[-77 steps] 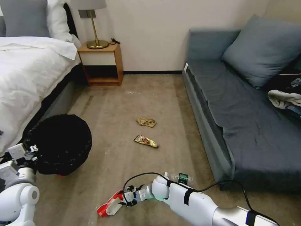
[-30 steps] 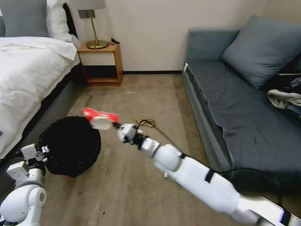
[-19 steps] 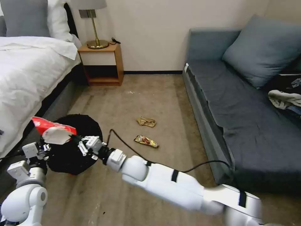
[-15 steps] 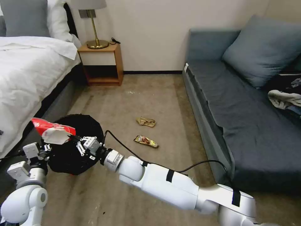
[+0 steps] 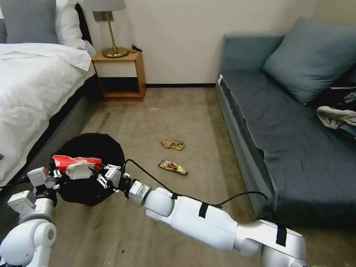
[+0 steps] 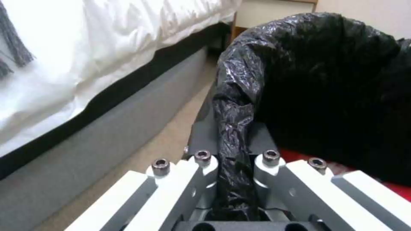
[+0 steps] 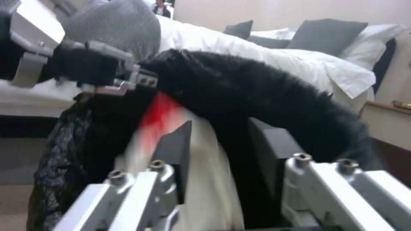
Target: Pick up the trash bin, then pick up the garbage on the floor and place it into the trash bin.
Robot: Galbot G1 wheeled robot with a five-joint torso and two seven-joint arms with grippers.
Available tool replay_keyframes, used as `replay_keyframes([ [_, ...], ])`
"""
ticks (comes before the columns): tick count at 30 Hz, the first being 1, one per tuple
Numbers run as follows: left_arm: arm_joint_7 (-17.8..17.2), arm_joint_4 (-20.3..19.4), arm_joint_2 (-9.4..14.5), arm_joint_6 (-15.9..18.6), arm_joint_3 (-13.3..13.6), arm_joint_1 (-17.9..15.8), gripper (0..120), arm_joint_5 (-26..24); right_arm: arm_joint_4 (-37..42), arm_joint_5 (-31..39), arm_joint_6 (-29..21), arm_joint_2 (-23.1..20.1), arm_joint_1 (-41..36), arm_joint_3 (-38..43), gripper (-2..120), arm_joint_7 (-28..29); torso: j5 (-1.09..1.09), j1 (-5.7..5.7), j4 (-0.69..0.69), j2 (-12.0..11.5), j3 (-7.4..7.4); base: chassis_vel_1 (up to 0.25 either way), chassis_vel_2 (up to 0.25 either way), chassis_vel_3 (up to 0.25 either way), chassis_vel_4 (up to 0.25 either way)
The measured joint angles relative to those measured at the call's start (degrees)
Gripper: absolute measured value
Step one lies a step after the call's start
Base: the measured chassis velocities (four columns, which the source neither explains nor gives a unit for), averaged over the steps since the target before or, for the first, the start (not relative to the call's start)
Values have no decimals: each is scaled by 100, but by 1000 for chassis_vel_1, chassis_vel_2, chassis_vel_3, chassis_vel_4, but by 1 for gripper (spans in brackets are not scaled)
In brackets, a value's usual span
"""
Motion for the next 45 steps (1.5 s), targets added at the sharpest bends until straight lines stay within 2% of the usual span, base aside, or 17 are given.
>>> replay_keyframes([
  [1,0,0,0,0,0,0,5,0,0,0,0,0,0,0,39,0,0,0,0,0,0,0,0,0,0],
  [9,2,35,5,1,-14,-5,5,-5,587,76,-100,-300,-62,334,67,-115,1,0,0,0,0,0,0,0,0],
  [12,2,48,32,1,-60,11,5,-69,1186,-6,-286,-751,-276,777,85,-112,2,0,0,1,0,0,0,0,0],
  [13,2,48,32,1,-60,11,5,-69,1186,-6,-286,-751,-276,777,85,-112,2,0,0,1,0,0,0,0,0],
  [16,-3,99,71,-20,-94,36,5,-97,1800,-82,-802,-1314,-594,1201,97,131,2,0,0,1,0,0,0,0,0],
  [17,-3,99,71,-20,-94,36,5,-97,1800,-82,-802,-1314,-594,1201,97,131,2,0,0,1,0,0,0,0,0],
  [20,-11,185,106,-75,-109,64,5,-106,2423,-130,-1654,-1935,-1118,1714,100,48,2,0,-1,1,-1,0,0,0,0],
  [21,-11,185,106,-75,-109,64,5,-106,2423,-130,-1654,-1935,-1118,1714,100,48,2,0,-1,1,-1,0,0,0,0],
  [23,-13,216,128,-109,-113,79,5,-125,2779,-265,-2389,-2488,-1693,2124,100,-349,4,0,1,1,-1,0,0,0,0],
  [25,-14,218,137,-128,-115,85,5,-147,2867,-595,-2701,-3009,-2240,2455,100,-867,3,0,0,1,-1,0,0,0,0],
  [26,-14,218,137,-128,-115,85,5,-147,2867,-595,-2701,-3009,-2240,2455,100,-867,3,0,0,1,-1,0,0,0,0],
  [27,-16,218,139,-136,-117,87,5,-153,2835,-897,-2743,-3204,-2475,2655,100,-1189,3,0,-3,1,-1,0,0,0,0],
  [29,-18,201,139,-154,-122,94,5,-155,2525,-1820,-2744,-3572,-3018,3357,100,-2231,3,0,-3,1,-1,0,0,0,0],
  [30,-18,201,139,-154,-122,94,5,-155,2525,-1820,-2744,-3572,-3018,3357,100,-2231,3,0,-3,1,-1,0,0,0,0],
  [33,-29,178,141,-181,-132,112,5,-155,2012,-2549,-2745,-3711,-3428,3963,100,-2982,3,0,-2,1,-1,0,0,0,0],
  [37,-32,164,141,-190,-131,132,5,-152,1558,-2708,-2751,-3603,-3564,4142,100,-3136,3,0,-1,1,0,0,0,0,0],
  [45,-38,77,109,-204,-116,229,5,-106,186,-3093,-2563,-2825,-3318,4316,100,-3393,2,0,1,1,0,0,0,0,0],
])
